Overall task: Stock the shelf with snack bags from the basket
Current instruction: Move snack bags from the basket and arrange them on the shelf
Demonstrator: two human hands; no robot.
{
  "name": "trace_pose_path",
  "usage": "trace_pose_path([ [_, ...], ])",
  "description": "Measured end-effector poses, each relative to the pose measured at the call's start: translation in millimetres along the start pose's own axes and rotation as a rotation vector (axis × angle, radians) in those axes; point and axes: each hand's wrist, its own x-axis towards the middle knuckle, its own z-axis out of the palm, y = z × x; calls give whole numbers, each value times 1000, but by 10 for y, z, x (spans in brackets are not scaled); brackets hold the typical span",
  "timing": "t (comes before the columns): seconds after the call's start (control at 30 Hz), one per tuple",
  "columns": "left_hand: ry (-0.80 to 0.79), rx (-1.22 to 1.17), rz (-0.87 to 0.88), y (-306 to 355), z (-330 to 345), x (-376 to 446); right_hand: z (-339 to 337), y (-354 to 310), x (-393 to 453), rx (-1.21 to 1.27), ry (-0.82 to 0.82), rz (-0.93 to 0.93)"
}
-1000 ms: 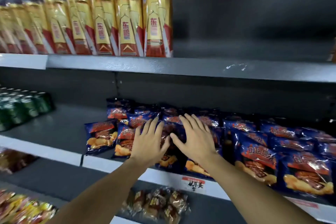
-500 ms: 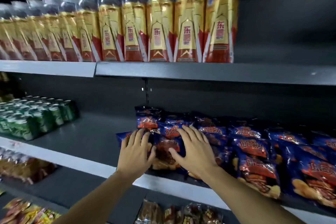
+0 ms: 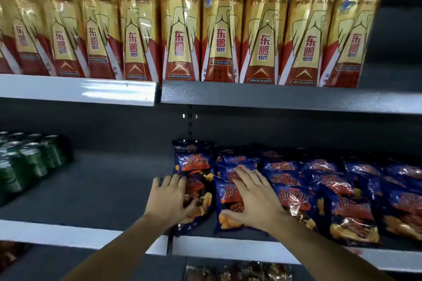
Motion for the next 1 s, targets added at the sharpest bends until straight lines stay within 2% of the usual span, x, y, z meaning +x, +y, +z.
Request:
trace_pose_path([
  [0.23,82,-4,126,32,28,215,-13,74,111,14,19,10],
  [0.53,136,-32,102,15,165,502,221,20,228,6,51,118],
  [1.0,108,-132,114,18,116,452,231,83,175,-91,165,108],
])
